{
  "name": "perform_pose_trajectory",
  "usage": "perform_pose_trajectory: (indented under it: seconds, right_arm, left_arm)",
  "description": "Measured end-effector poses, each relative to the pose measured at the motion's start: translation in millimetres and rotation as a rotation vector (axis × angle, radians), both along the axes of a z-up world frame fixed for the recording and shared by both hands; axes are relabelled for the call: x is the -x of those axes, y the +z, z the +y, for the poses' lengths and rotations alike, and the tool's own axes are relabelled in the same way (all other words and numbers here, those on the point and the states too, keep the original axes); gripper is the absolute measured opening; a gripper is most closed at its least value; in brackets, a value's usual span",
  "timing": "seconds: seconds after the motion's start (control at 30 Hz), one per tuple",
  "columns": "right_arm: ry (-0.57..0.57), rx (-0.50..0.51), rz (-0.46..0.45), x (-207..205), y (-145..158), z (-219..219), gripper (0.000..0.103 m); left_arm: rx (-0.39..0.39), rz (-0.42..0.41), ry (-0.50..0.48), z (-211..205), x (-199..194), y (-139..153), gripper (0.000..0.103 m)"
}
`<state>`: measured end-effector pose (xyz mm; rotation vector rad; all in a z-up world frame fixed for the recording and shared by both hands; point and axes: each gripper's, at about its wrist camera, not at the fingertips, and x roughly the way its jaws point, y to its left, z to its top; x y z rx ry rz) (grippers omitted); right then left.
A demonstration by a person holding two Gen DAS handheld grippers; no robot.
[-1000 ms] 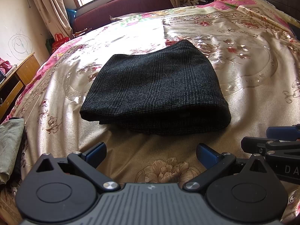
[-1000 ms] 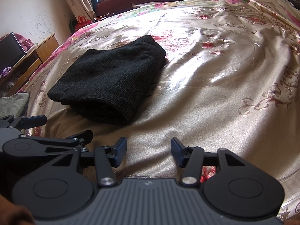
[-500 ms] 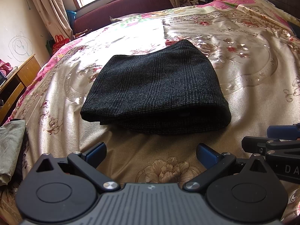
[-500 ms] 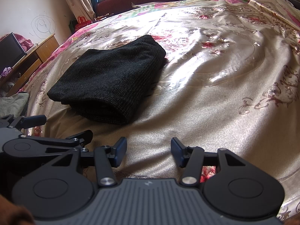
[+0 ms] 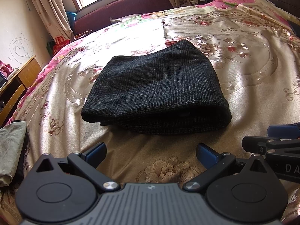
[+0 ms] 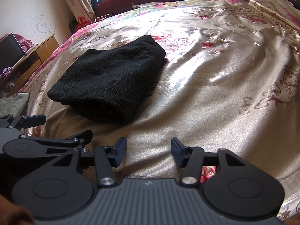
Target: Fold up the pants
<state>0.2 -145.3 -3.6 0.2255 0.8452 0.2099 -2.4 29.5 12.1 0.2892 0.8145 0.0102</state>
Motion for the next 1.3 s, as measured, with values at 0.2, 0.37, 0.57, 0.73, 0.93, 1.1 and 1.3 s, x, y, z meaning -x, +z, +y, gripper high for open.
perform_pose_trajectory:
  seconds: [0.2, 0.37, 0.57, 0.73, 0.93, 1.1, 1.3]
  right_arm:
    - [0.0, -0.001, 0.0, 0.5, -0.8, -0.2, 0.054]
    - [0.0, -0.001, 0.0, 0.2, -0.6, -0.6, 0.054]
    - [0.001, -0.001, 0.0, 0.3, -0.7, -0.7, 0.054]
    - [0.001, -0.001, 0.0, 0.3, -0.8, -0.7, 0.055]
    - [0.001, -0.002, -0.001, 0.7, -1.1, -0.6, 0.056]
    - [0.0, -0.004, -0.001, 0.8, -1.4, -0.5, 0.057]
    - [0.002, -0.006, 0.0, 1.6, -1.4, 3.3, 0.059]
  left_arm:
    - [-0.005, -0.007, 0.0, -0.5, 0.8, 0.8, 0.103]
    - [-0.008, -0.013, 0.001, -0.5, 1.1, 1.9, 0.103]
    - [-0.011, -0.019, 0.003, -0.9, 1.8, 2.4, 0.103]
    - [-0.011, -0.019, 0.004, -0.9, 1.9, 2.5, 0.103]
    - [-0.007, -0.02, 0.01, -0.8, 1.3, 3.1, 0.103]
    - [-0.005, -0.018, 0.017, -0.6, 0.8, 3.3, 0.103]
    - [0.0, -0.012, 0.022, -0.8, -0.1, 3.0, 0.103]
